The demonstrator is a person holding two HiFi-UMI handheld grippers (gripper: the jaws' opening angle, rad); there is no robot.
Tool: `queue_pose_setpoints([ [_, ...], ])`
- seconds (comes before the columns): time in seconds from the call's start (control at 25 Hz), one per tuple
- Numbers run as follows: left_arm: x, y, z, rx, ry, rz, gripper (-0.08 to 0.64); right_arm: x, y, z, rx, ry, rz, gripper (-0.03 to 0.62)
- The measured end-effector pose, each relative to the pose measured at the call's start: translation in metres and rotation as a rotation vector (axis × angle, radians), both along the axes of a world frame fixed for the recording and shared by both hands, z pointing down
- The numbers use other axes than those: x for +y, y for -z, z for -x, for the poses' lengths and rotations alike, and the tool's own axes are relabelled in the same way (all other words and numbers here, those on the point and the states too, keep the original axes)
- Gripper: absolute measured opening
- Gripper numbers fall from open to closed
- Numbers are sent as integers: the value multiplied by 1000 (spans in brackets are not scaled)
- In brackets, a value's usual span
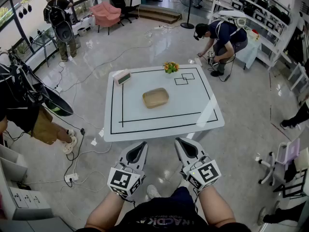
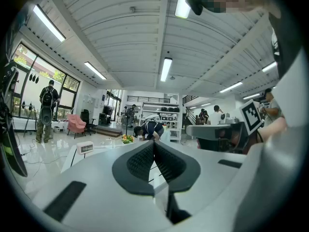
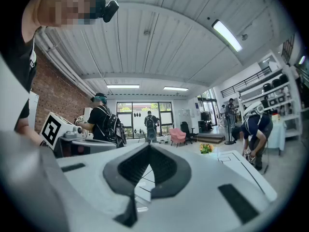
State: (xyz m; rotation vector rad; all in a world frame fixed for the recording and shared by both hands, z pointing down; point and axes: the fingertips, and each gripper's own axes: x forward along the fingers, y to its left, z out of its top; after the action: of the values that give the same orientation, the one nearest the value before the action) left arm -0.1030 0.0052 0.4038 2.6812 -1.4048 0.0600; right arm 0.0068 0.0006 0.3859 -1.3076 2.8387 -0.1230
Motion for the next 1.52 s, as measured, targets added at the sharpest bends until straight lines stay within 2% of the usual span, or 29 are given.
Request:
queue_pose_setpoints([
  [0.6, -1, 2, 2, 16, 4, -10, 11, -5, 3, -3, -11, -39, -6, 2],
  [0.76, 0, 4, 4, 27, -18, -20, 95, -6, 4, 3, -48, -13, 7, 55],
  [0.88, 1, 3, 4, 17, -46, -25, 249, -8, 3, 9, -50, -2, 14, 150],
  [0.92, 1, 2, 4, 12, -54, -24, 275, -9, 2, 11, -53, 0, 21, 183],
  [1.04, 4, 0, 4, 7, -73, -24, 295, -13, -2, 13, -61, 0, 42, 219],
  [1.32, -3, 2, 6, 14, -86, -28, 301, -37, -11, 10, -70, -12, 78, 219],
  [1.52, -18, -1, 8, 20, -65, -19, 301, -63, -22, 6, -94, -16, 121, 219],
])
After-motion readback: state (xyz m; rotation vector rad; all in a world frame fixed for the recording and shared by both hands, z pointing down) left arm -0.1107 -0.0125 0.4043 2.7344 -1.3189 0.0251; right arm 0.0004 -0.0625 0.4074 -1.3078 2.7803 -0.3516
